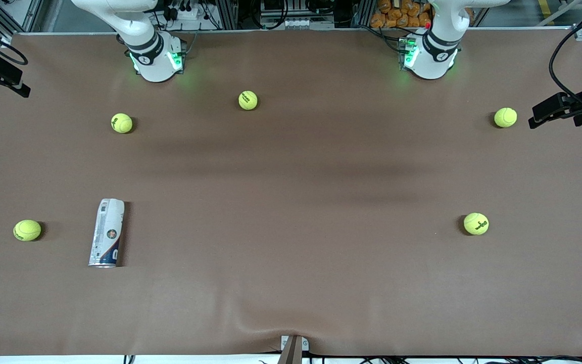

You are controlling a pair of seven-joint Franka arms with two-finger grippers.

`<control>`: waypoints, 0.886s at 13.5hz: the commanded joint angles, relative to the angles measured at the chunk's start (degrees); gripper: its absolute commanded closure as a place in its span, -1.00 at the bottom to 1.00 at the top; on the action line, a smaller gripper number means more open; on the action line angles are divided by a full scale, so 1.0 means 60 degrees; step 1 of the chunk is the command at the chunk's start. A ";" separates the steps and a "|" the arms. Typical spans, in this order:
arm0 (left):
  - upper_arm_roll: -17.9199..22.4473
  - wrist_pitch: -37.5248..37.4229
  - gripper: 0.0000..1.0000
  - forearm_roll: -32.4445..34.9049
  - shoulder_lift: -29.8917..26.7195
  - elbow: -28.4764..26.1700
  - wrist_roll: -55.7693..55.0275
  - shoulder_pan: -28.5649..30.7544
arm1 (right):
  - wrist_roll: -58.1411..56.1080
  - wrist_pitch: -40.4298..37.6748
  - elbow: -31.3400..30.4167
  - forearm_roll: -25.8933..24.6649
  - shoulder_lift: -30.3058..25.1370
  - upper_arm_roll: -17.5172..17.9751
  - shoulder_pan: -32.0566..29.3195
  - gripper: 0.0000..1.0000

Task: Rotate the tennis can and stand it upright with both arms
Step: 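Reach the right gripper toward the tennis can lying on its side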

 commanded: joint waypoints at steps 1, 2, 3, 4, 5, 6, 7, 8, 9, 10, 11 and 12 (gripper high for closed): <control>-0.0016 0.0022 -1.00 -0.0032 0.0015 0.0011 0.0160 0.0028 | 0.0094 0.0087 -0.0237 -0.0130 -0.0131 0.0005 0.0068 -1.00; -0.0016 0.0022 -1.00 -0.0032 0.0029 0.0025 0.0160 0.0014 | 0.0094 0.0073 -0.0237 -0.0130 -0.0130 0.0005 0.0068 -1.00; -0.0016 0.0022 -1.00 -0.0032 0.0030 0.0026 0.0146 -0.0001 | 0.0094 0.0073 -0.0251 -0.0130 -0.0130 0.0005 0.0068 -1.00; -0.0016 0.0022 -1.00 -0.0032 0.0044 0.0026 0.0160 0.0013 | 0.0094 0.0073 -0.0251 -0.0130 -0.0130 -0.0010 0.0068 -1.00; -0.0016 0.0022 -1.00 -0.0047 0.0059 0.0026 0.0160 0.0028 | 0.0094 0.0058 -0.0266 -0.0130 -0.0130 -0.0010 0.0068 -1.00; -0.0016 0.0022 -1.00 -0.0032 0.0088 0.0026 0.0160 0.0028 | 0.0094 0.0058 -0.0353 -0.0130 -0.0130 -0.0010 0.0068 -1.00; -0.0045 0.0007 -1.00 -0.0018 0.0088 0.0026 0.0073 0.0043 | 0.0094 0.0058 -0.0412 -0.0130 -0.0145 -0.0010 0.0053 -1.00; -0.0045 0.0007 -1.00 -0.0032 0.0103 0.0011 0.0160 0.0101 | 0.0094 0.0073 -0.0485 -0.0130 -0.0160 -0.0010 0.0039 -1.00; -0.0045 -0.0008 -1.00 -0.0018 0.0103 0.0040 0.0160 0.0116 | 0.0094 0.0073 -0.0529 -0.0130 -0.0160 -0.0025 0.0038 -1.00; -0.0103 -0.0022 -1.00 -0.0017 0.0059 0.0055 0.0102 0.0102 | 0.0094 0.0073 -0.0530 -0.0130 -0.0160 -0.0025 0.0038 -1.00; -0.0191 -0.0051 -1.00 -0.0017 0.0044 0.0055 0.0029 0.0116 | 0.0094 0.0073 -0.0544 -0.0130 -0.0160 -0.0025 0.0038 -1.00; -0.0177 -0.0037 -1.00 0.0041 0.0073 0.0098 0.0029 0.0073 | 0.0094 0.0073 -0.0588 -0.0130 -0.0160 -0.0025 0.0038 -1.00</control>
